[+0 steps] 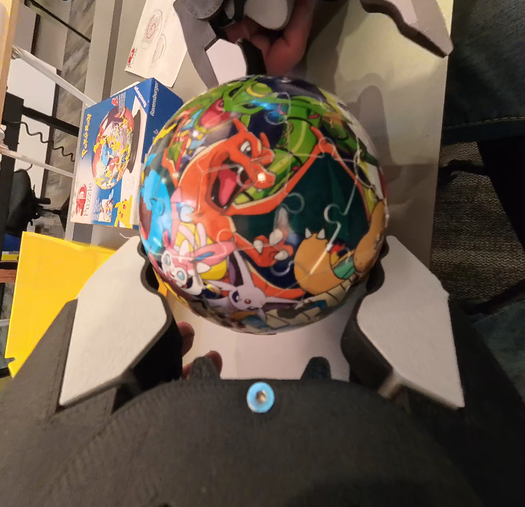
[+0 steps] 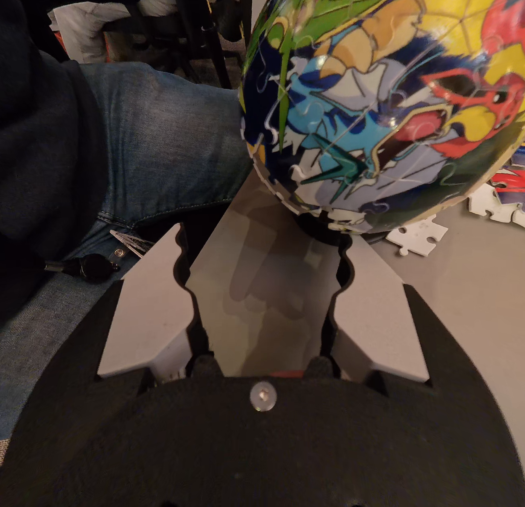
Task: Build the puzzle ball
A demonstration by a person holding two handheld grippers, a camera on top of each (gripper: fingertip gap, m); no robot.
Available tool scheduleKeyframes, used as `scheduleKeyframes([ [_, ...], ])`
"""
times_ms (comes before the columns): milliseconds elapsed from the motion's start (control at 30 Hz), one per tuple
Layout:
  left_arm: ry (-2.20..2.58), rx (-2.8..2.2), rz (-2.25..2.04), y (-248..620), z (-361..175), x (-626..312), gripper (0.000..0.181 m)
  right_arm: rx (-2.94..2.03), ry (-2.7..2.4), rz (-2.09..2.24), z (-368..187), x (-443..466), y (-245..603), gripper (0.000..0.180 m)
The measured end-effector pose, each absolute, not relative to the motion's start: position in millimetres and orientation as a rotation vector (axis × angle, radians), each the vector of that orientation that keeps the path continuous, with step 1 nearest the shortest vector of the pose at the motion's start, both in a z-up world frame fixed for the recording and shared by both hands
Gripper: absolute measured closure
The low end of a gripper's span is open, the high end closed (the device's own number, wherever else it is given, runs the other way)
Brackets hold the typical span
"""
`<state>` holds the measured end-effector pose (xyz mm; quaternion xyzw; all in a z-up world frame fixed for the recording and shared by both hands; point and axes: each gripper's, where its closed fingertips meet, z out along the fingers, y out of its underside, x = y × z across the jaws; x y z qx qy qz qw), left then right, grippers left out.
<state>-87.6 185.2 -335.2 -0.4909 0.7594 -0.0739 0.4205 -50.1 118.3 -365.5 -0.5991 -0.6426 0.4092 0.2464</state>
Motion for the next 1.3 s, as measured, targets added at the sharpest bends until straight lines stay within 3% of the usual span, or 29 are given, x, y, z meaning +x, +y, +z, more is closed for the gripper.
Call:
scheduleKeyframes([
  [1300, 2.032, -1.240, -0.043, 186.8, -338.1, -79.5, 0.038, -1.650, -1.704, 1.106, -362.1, -23.9, 121.1, 0.075],
])
